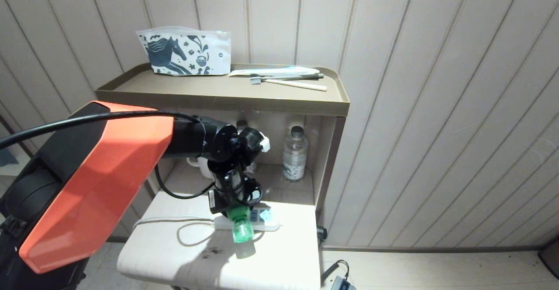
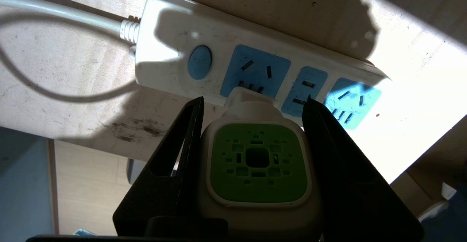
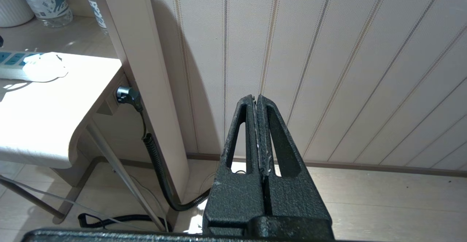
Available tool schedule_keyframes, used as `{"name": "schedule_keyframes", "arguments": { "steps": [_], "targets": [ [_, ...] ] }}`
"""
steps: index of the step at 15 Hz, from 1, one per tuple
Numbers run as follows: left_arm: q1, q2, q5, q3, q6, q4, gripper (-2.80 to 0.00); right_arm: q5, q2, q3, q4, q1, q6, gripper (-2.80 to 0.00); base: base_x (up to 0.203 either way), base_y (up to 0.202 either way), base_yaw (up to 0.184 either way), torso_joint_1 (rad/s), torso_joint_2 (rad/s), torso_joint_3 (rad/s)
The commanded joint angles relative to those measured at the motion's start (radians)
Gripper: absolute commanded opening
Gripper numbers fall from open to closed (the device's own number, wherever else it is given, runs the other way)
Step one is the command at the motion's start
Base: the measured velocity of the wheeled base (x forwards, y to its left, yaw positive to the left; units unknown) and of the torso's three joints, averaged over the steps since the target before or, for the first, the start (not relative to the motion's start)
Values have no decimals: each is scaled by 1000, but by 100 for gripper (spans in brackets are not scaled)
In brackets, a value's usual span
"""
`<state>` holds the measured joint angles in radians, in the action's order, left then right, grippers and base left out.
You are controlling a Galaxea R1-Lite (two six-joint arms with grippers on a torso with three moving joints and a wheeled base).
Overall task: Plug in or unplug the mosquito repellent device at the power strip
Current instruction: Insert the plug into the socket
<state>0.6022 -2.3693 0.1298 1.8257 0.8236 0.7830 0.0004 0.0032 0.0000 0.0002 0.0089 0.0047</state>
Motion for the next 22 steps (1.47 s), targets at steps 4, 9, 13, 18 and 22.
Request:
{"name": "schedule_keyframes", "arguments": {
  "steps": [4,9,13,18,22],
  "targets": [
    [-1,-37,5,18,4,5,-280,1,0,0,0,0,0,-280,0,0,0,0,0,0],
    [-1,-51,37,19,8,5,-280,1,0,0,0,0,0,-280,0,0,0,0,0,0],
    [-1,-60,48,24,8,4,-280,1,0,0,0,0,0,-280,0,0,0,0,0,0],
    [9,-28,47,12,11,4,0,1,0,0,1,0,0,-280,0,0,0,0,0,0],
    [13,41,47,-4,7,4,0,1,0,0,0,0,1,-280,0,0,0,0,0,0]
  ]
}}
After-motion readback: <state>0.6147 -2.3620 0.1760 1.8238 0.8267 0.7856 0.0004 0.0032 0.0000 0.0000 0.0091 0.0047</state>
